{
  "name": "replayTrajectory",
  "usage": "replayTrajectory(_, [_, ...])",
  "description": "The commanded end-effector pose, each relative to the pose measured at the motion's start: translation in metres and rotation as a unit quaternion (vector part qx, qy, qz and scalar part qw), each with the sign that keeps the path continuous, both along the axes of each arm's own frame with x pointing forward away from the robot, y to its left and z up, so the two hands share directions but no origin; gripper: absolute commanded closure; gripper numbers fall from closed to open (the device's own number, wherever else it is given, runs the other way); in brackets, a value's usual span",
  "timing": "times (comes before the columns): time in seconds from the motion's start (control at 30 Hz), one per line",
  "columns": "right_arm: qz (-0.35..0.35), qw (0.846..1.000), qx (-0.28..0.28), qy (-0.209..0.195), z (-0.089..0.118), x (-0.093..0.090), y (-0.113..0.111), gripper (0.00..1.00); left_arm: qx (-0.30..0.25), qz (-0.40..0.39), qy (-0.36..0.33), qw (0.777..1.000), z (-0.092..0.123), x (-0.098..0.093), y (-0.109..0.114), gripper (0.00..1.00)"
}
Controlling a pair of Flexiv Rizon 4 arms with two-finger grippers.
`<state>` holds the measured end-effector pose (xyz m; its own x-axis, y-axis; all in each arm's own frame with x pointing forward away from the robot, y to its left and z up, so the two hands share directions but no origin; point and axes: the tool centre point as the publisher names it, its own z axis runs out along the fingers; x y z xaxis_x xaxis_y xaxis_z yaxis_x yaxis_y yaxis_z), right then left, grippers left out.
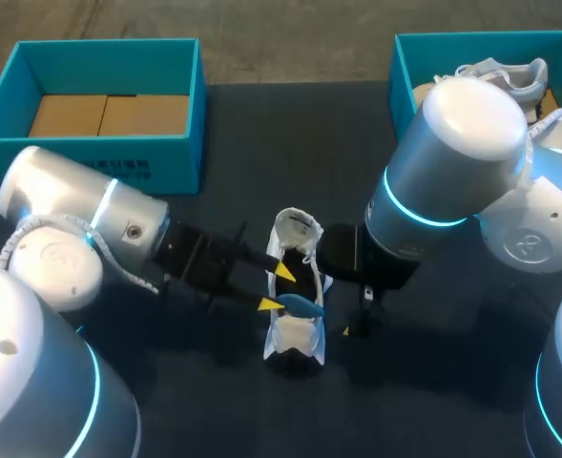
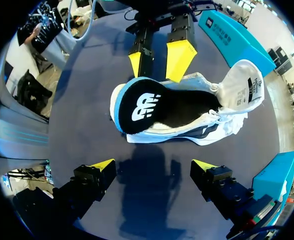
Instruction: Take the shoe out of the shoebox, open the shoe tongue, remove and reinsert the insole, then place the shoe into the shoebox
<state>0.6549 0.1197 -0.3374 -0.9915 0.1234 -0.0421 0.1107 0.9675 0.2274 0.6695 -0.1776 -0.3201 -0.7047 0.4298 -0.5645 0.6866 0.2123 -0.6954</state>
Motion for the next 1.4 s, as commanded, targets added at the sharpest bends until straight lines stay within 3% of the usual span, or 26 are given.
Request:
replayTrajectory(0.03, [0.000,1.000,-0.001,-0.001,-0.001,-0.001,0.000,0.00,0.014,-0.002,0.006,1.000,-0.004,0.001,-0.005,0.58])
replayTrajectory(0.17, [0.000,1.000,-0.001,-0.001,-0.001,-0.001,0.000,0.00,0.028,-0.007,0.016,0.999,-0.013,0.001,-0.008,0.64])
replayTrajectory(0.27, [0.000,1.000,-0.001,-0.001,-0.001,-0.001,0.000,0.00,0.040,-0.010,0.012,0.999,-0.020,0.002,-0.008,1.00])
replayTrajectory(0.63, [0.000,1.000,-0.001,-0.001,-0.001,-0.001,0.000,0.00,0.089,-0.004,-0.037,0.995,-0.034,0.010,-0.001,1.00])
replayTrajectory(0.87, [0.000,1.000,-0.001,-0.001,-0.001,-0.001,0.000,0.00,0.087,-0.009,-0.032,0.996,-0.035,0.009,0.000,1.00])
replayTrajectory(0.9, [0.000,1.000,-0.001,-0.001,-0.001,-0.001,0.000,0.00,0.083,-0.010,-0.028,0.996,-0.034,0.008,0.000,0.98])
replayTrajectory(0.97, [0.000,1.000,-0.001,-0.001,-0.001,-0.001,0.000,0.00,0.078,-0.012,-0.026,0.997,-0.032,0.006,0.002,0.62])
replayTrajectory(1.03, [0.000,1.000,-0.001,-0.001,-0.001,-0.001,0.000,0.00,0.072,-0.013,-0.022,0.997,-0.029,0.004,0.003,0.52])
replayTrajectory(1.07, [0.000,1.000,-0.001,-0.001,-0.001,-0.001,0.000,0.00,0.068,-0.013,-0.023,0.997,-0.027,0.003,0.004,0.40])
replayTrajectory(1.3, [0.000,1.000,-0.001,-0.001,-0.001,-0.001,0.000,0.00,0.056,-0.020,-0.012,0.998,-0.008,-0.003,0.012,0.18])
replayTrajectory(1.4, [0.000,1.000,-0.001,-0.001,-0.001,-0.001,0.000,0.00,0.053,-0.021,-0.009,0.998,0.001,-0.004,0.017,0.20])
